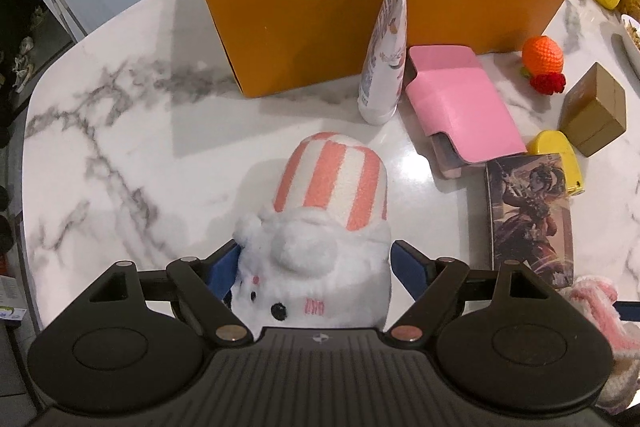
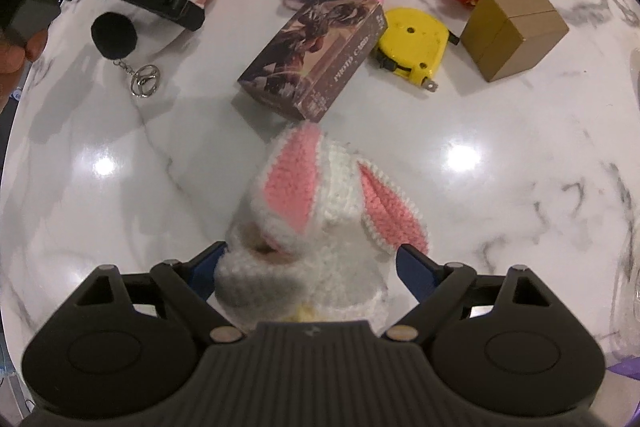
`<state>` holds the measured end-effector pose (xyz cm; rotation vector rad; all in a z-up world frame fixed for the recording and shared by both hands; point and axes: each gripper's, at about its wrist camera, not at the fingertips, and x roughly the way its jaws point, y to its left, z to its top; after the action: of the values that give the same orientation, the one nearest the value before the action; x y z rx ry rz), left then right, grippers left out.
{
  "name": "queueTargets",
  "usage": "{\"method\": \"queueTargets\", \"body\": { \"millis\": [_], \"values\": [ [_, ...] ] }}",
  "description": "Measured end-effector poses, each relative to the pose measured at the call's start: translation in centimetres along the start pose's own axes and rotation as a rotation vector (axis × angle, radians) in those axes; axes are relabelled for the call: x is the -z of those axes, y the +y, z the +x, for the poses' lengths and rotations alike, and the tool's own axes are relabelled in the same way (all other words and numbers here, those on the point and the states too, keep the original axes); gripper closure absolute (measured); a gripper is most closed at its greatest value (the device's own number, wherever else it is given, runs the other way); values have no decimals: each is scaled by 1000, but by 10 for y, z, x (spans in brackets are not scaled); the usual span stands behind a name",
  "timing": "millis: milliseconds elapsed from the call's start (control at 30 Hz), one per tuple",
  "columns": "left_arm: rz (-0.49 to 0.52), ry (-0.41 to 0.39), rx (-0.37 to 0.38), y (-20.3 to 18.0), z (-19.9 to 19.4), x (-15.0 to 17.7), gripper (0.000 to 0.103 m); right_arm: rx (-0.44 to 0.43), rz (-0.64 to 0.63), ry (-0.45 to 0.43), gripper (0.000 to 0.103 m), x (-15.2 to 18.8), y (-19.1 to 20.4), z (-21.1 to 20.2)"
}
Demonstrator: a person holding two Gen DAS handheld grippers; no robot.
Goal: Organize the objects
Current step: 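Grasp the striped-hat white plush with left tool while right tool grasps the knitted bunny, then lift and carry the striped-hat plush with left tool while right tool carries the bunny to the orange box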
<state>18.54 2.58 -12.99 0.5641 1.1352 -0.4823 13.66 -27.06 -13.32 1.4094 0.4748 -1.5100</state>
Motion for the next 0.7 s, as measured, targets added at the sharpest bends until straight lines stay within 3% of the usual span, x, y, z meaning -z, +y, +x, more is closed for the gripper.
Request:
{"method": "queueTargets", "body": {
  "millis": [133, 367, 700],
  "values": [
    [8, 8, -3, 0, 4, 0, 9, -17, -7, 14, 24, 0, 3, 2],
    [16, 44, 20, 2, 18, 0, 11, -23, -13, 22, 24, 0, 2, 5],
    [-5, 19, 59, 5, 16, 7, 17, -53, -16, 20, 28, 3, -5, 2]
  ]
}}
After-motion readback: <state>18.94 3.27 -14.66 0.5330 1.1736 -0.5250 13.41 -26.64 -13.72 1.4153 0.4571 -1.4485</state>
